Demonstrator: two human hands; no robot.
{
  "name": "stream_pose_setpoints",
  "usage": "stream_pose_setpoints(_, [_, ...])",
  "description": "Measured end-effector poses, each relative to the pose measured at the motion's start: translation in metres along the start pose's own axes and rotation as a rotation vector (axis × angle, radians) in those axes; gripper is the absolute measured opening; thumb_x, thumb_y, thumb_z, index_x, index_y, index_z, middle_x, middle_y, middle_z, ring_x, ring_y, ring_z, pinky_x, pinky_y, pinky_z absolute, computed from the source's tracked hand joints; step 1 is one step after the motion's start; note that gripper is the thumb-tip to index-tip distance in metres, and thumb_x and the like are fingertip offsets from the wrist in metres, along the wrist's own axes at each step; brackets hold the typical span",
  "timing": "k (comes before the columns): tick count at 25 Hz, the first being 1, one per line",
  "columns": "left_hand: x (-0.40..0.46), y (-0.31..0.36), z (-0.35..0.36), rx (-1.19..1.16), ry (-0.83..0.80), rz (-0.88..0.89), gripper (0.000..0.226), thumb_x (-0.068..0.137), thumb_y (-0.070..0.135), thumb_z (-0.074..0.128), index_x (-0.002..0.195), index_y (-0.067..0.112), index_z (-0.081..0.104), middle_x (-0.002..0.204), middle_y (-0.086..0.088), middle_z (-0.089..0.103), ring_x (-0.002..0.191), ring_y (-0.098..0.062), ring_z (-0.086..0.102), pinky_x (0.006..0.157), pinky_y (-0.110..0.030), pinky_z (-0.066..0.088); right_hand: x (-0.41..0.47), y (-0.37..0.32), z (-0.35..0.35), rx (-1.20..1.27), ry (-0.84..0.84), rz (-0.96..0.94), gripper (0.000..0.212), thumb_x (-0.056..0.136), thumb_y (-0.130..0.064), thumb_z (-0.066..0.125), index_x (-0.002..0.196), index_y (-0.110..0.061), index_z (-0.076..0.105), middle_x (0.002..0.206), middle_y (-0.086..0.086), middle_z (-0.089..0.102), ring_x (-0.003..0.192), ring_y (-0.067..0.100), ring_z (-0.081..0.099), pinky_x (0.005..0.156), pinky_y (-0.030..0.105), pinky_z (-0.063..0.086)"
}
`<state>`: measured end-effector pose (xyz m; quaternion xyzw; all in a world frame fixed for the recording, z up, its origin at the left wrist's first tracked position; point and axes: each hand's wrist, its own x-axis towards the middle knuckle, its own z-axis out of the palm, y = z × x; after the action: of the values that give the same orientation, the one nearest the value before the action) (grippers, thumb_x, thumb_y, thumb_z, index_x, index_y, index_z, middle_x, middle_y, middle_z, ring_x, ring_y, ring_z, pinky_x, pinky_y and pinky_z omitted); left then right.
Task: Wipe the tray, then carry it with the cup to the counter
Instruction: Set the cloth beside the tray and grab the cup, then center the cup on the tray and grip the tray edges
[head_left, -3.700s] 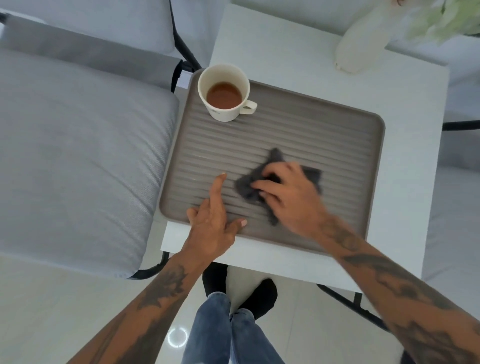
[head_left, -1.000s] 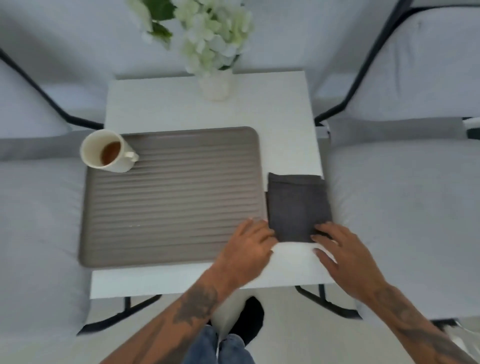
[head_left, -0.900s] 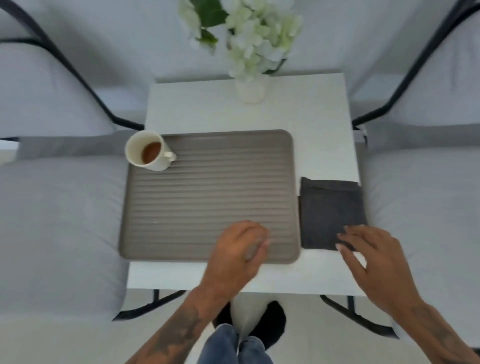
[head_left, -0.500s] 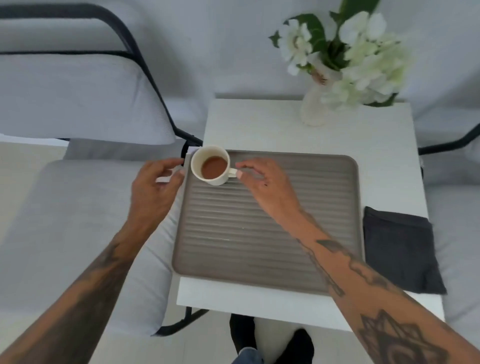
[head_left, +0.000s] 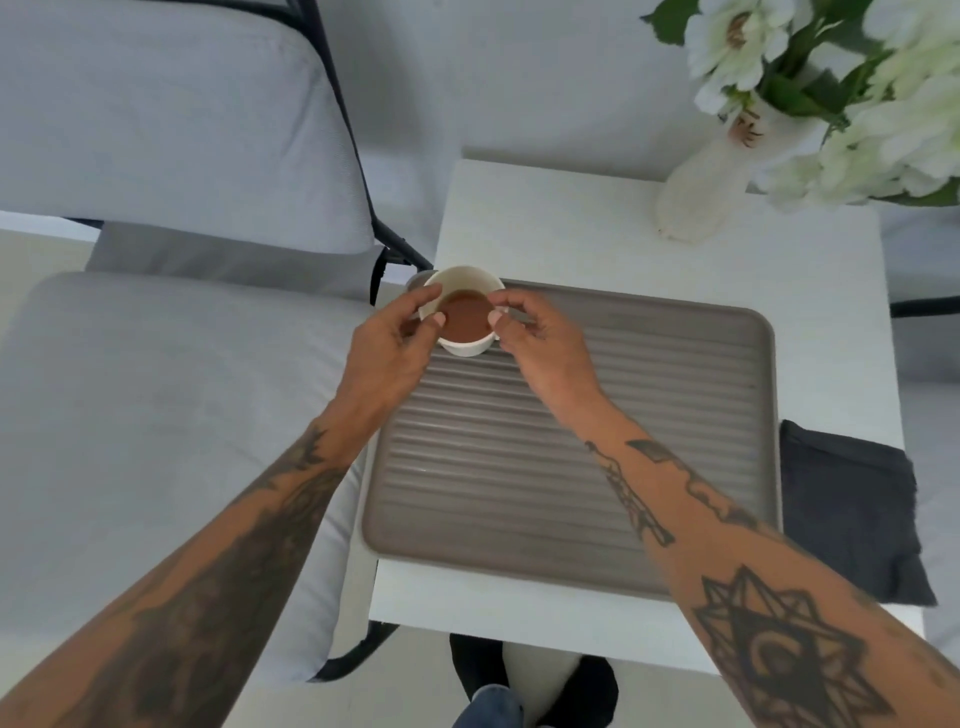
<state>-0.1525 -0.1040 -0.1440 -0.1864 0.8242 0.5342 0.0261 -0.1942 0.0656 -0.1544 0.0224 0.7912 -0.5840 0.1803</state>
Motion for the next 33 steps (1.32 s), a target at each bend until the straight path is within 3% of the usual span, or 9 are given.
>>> stream_pose_setpoints(2, [-0.004,0.007,0.003,0.028,0.024,-0.004,0.037,0.095,0.022,0.062,0.132,0.021,0.063,0.096,0.009,0.070,0.076,0.016,0.062,0.068,-0.002,0.046,-0.005,-0.003,0.000,0.021,0.045,0.026,0.019,0.090,-0.028,0.063,0.105,-0.038,0.069,0.109,-0.004,0.073,0.098,0.018,0.067,0.089,0.036,0.056])
stream_pose_setpoints(4, [-0.009,0.013,0.008,0.053,0.019,-0.009,0.037,0.094,0.025,0.063,0.132,0.024,0.063,0.106,0.002,0.073,0.087,0.007,0.066,0.071,-0.001,0.046,-0.015,-0.004,-0.006,0.064,0.087,0.067,0.021,0.091,-0.022,0.063,0.109,-0.032,0.071,0.107,-0.004,0.073,0.096,0.013,0.068,0.080,0.021,0.053])
stream_pose_setpoints(6, [-0.020,0.022,0.015,0.065,-0.018,-0.010,0.037,0.094,0.026,0.063,0.131,0.027,0.062,0.113,0.000,0.073,0.097,-0.007,0.069,0.081,-0.010,0.050,-0.033,-0.003,-0.016,0.096,0.127,0.087,0.023,0.091,-0.018,0.063,0.109,-0.030,0.071,0.106,-0.006,0.073,0.091,0.005,0.066,0.075,0.010,0.048])
stream_pose_setpoints(8, [-0.037,0.033,0.028,0.061,-0.053,-0.003,0.037,0.094,0.024,0.063,0.131,0.027,0.062,0.113,0.004,0.071,0.097,-0.005,0.068,0.087,-0.020,0.053,-0.055,0.001,-0.032,0.118,0.168,0.083,0.023,0.091,-0.016,0.065,0.108,-0.028,0.072,0.105,-0.008,0.073,0.084,-0.002,0.064,0.072,0.004,0.045])
stream_pose_setpoints(14, [-0.088,0.051,0.089,-0.022,-0.144,0.041,0.037,0.093,0.015,0.065,0.129,0.023,0.064,0.116,0.004,0.072,0.103,-0.004,0.068,0.087,-0.006,0.049,-0.113,0.023,-0.099,0.166,0.256,0.119,0.025,0.090,-0.014,0.068,0.106,-0.032,0.073,0.116,-0.013,0.071,0.099,-0.002,0.067,0.084,0.010,0.050])
stream_pose_setpoints(19, [-0.107,0.049,0.123,-0.033,-0.146,0.019,0.037,0.094,0.017,0.064,0.130,0.025,0.063,0.115,0.010,0.069,0.104,0.001,0.066,0.092,-0.011,0.050,-0.128,0.041,-0.123,0.145,0.261,0.138,0.026,0.091,-0.013,0.065,0.109,-0.029,0.073,0.122,-0.015,0.068,0.103,-0.006,0.065,0.084,0.010,0.049])
stream_pose_setpoints(23, [-0.110,0.044,0.132,-0.025,-0.113,-0.010,0.036,0.093,0.019,0.064,0.129,0.025,0.064,0.118,0.005,0.072,0.108,-0.005,0.067,0.094,-0.018,0.052,-0.121,0.047,-0.126,0.125,0.248,0.150,0.027,0.092,-0.010,0.063,0.108,-0.028,0.073,0.119,-0.013,0.069,0.094,-0.014,0.063,0.078,0.002,0.045])
stream_pose_setpoints(27, [-0.109,0.043,0.132,-0.008,-0.072,-0.043,0.037,0.094,0.019,0.063,0.130,0.026,0.064,0.116,0.003,0.073,0.108,-0.010,0.067,0.096,-0.027,0.053,-0.117,0.049,-0.122,0.112,0.237,0.141,0.026,0.091,-0.011,0.064,0.107,-0.029,0.073,0.118,-0.013,0.070,0.092,-0.011,0.064,0.078,0.003,0.046])
stream_pose_setpoints(33, [-0.104,0.044,0.122,0.047,-0.026,-0.055,0.037,0.094,0.016,0.059,0.130,0.027,0.064,0.109,0.004,0.072,0.107,-0.011,0.066,0.091,-0.020,0.049,-0.114,0.047,-0.110,0.135,0.222,0.110,0.027,0.090,-0.007,0.065,0.111,-0.021,0.073,0.116,-0.014,0.068,0.089,-0.018,0.062,0.077,0.001,0.044])
